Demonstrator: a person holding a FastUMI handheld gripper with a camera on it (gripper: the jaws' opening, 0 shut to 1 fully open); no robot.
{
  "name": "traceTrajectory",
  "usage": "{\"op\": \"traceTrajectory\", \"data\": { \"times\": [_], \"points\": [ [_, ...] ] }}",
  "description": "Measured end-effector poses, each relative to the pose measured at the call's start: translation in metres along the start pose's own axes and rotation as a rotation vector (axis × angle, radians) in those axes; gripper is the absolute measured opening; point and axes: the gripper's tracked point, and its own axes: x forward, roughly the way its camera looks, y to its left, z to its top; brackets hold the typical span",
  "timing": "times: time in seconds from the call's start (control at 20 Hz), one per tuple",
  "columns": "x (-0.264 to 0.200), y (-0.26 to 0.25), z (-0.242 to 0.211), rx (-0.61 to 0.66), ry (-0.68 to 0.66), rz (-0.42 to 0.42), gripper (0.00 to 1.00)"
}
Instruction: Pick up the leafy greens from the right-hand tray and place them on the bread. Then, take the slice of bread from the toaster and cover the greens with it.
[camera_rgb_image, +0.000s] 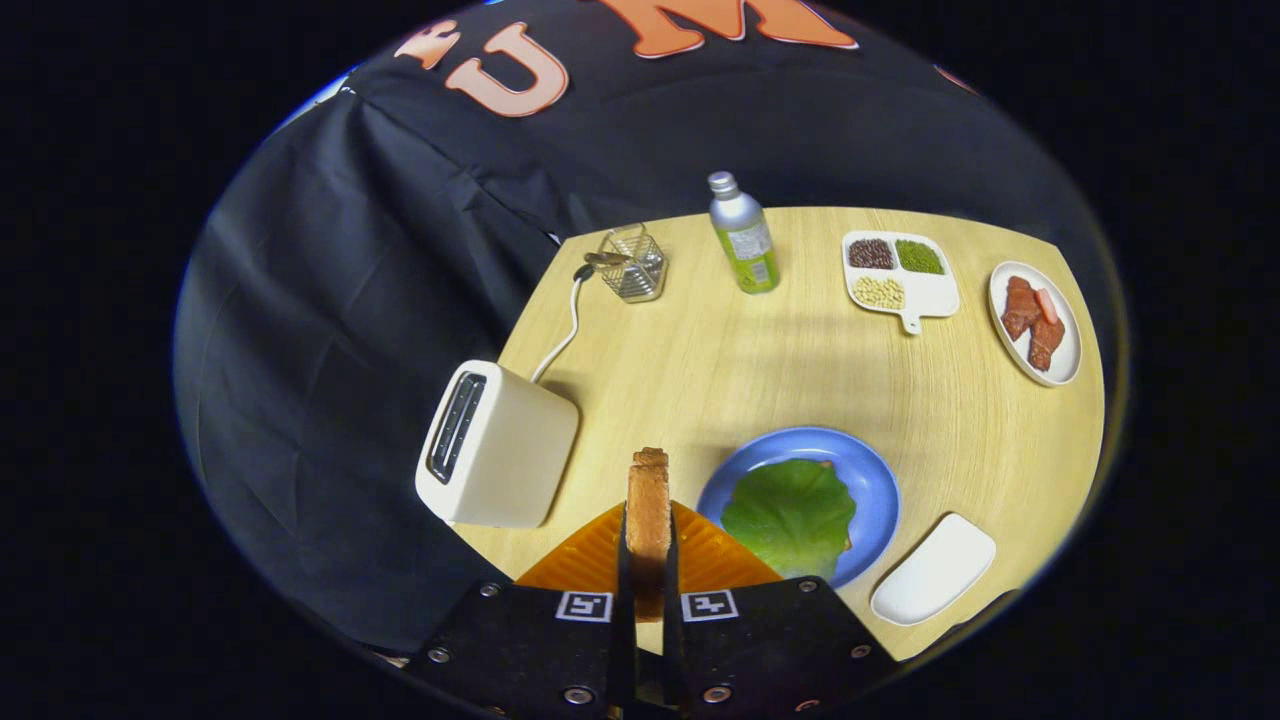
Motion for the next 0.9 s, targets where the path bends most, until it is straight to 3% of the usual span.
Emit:
{"op": "traceTrajectory", "data": {
  "times": [0.2, 0.5, 0.7, 0.85, 0.9],
  "points": [
    [0.02, -0.032, -0.02, -0.021, 0.046, -0.017, 0.11],
    [0.049, -0.058, -0.041, -0.018, 0.09, 0.035, 0.11],
    [0.062, -0.083, -0.049, -0.056, 0.104, -0.001, 0.11],
    [0.071, -0.102, -0.052, -0.098, 0.098, -0.061, 0.18],
    [0.073, -0.107, -0.05, -0.112, 0.089, -0.081, 0.27]
  ]
}}
